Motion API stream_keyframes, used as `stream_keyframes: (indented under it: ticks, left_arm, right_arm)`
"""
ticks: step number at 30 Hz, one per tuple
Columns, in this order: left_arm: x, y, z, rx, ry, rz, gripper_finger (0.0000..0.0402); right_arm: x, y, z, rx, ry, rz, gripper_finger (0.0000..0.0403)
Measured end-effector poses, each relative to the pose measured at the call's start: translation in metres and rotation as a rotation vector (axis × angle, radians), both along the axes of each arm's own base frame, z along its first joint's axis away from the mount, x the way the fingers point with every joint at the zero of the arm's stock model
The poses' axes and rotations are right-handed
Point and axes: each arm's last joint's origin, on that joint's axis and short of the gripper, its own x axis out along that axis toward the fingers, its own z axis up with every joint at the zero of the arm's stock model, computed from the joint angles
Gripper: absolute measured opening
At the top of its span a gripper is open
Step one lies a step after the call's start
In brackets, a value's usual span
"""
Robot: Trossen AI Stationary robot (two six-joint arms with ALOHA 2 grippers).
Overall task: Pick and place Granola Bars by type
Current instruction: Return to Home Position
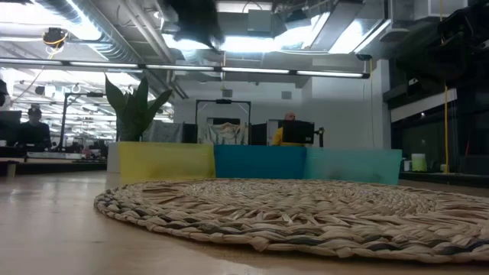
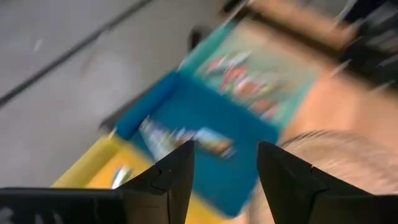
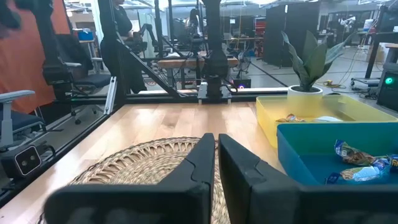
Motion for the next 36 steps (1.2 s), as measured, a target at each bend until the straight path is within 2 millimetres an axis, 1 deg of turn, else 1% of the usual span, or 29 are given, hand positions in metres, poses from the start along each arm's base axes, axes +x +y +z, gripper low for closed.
stream_keyframes:
  ticks: [2,5,8,12,15,18,20,24,26,28,31,36]
  left_arm:
    - [-0.008,-0.018,0.020,0.030,-0.102,-0.037,0.0163]
    - [-0.023,-0.043,0.044,0.070,-0.217,-0.099,0.0163]
    - [-0.040,-0.066,0.057,0.090,-0.256,-0.165,0.0163]
    - [-0.061,-0.089,0.065,0.071,-0.258,-0.221,0.0162]
    - [-0.076,-0.102,0.065,-0.015,-0.246,-0.203,0.0162]
    - [-0.082,-0.115,0.067,0.024,-0.245,-0.176,0.0162]
    - [-0.087,-0.124,0.070,0.071,-0.258,-0.213,0.0162]
    - [-0.099,-0.136,0.079,0.122,-0.360,-0.284,0.0162]
    - [-0.108,-0.139,0.073,0.129,-0.436,-0.336,0.0162]
    - [-0.118,-0.140,0.060,0.117,-0.526,-0.393,0.0162]
    - [-0.136,-0.137,0.028,0.098,-0.647,-0.432,0.0162]
    - [-0.168,-0.128,-0.028,0.076,-0.869,-0.405,0.0162]
  right_arm:
    - [0.000,0.000,0.000,0.000,0.000,0.000,0.0026]
    - [0.000,0.000,0.000,0.000,0.000,0.000,0.0026]
    - [0.000,0.000,0.000,0.000,0.000,0.000,0.0025]
    - [0.000,0.000,0.000,0.000,0.000,0.000,0.0025]
    - [0.000,0.000,0.000,0.000,0.000,0.000,0.0025]
    - [0.000,0.000,0.000,0.000,0.000,0.000,0.0025]
    - [0.000,0.000,0.000,0.000,0.000,0.000,0.0025]
    - [0.000,0.000,0.000,0.000,0.000,0.000,0.0025]
    - [0.000,0.000,0.000,0.000,0.000,0.000,0.0025]
    - [0.000,0.000,0.000,0.000,0.000,0.000,0.0025]
    - [0.000,0.000,0.000,0.000,0.000,0.000,0.0025]
    - [0.000,0.000,0.000,0.000,0.000,0.000,0.0025]
